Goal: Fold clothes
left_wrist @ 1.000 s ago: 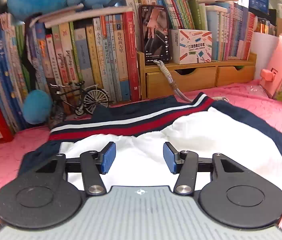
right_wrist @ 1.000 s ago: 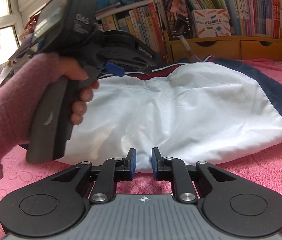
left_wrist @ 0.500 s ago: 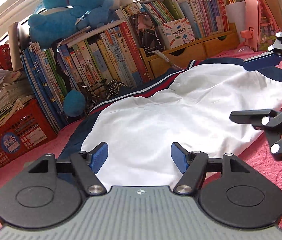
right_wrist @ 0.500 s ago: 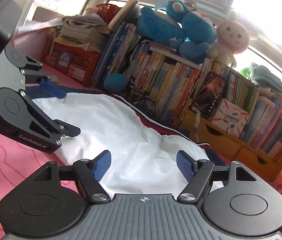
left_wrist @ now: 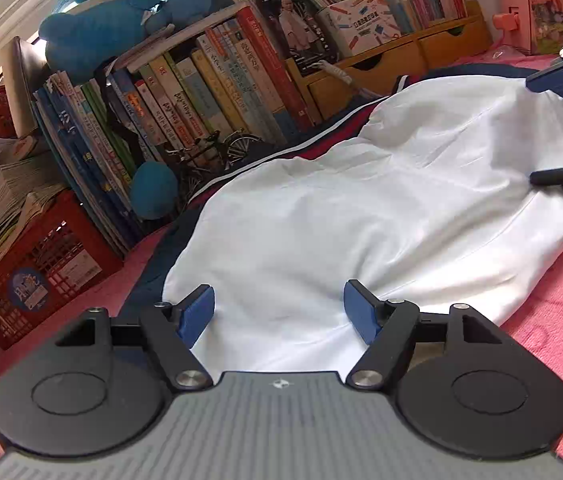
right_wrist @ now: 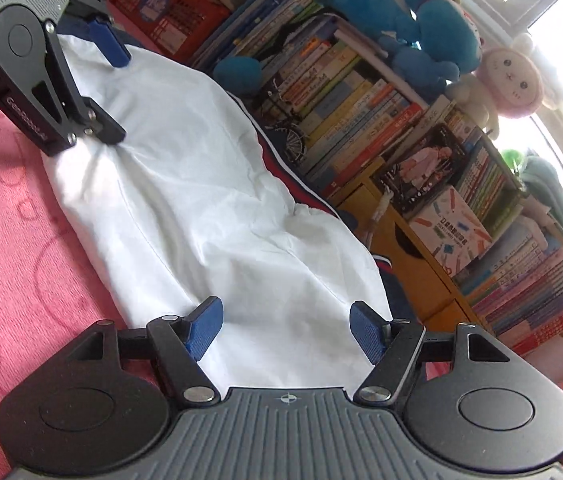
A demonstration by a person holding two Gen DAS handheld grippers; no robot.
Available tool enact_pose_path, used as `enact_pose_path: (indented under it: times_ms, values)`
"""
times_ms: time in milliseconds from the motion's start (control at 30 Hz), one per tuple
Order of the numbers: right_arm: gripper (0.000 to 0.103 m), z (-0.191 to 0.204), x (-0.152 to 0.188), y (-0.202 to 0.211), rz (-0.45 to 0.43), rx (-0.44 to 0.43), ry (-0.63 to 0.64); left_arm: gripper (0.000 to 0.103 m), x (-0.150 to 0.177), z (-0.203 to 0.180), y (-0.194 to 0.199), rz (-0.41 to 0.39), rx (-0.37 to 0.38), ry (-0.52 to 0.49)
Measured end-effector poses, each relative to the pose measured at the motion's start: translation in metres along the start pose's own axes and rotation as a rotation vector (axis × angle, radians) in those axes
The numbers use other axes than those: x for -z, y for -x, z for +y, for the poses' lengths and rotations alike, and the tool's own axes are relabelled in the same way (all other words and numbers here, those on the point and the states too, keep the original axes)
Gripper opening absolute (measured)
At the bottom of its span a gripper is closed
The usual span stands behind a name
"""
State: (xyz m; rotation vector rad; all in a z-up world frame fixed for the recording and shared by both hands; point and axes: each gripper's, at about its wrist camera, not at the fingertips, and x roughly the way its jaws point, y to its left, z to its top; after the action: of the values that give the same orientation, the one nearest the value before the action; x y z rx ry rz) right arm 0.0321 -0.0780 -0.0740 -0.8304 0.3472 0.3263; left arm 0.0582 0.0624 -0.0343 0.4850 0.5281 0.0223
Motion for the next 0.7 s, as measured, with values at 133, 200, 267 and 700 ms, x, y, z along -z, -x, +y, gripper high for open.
enact_pose_path:
  times_ms: [133, 200, 267, 700]
  values:
    - [0.069, -0.031, 0.03, -0.003, 0.071, 0.074, -0.034, 0.073, 0.017, 0.032, -0.01, 0.056, -0.102, 0.041]
    - [0.069, -0.05, 0.048, -0.005, 0.12, 0.113, -0.064, 0.073, 0.026, 0.047, -0.013, 0.077, -0.149, 0.053]
    - [0.069, -0.065, 0.065, -0.007, 0.155, 0.158, -0.066, 0.073, 0.034, 0.059, -0.011, 0.097, -0.174, 0.075]
    - [0.068, -0.097, 0.046, 0.017, 0.069, 0.153, -0.097, 0.072, -0.006, 0.054, 0.024, -0.038, -0.095, 0.12]
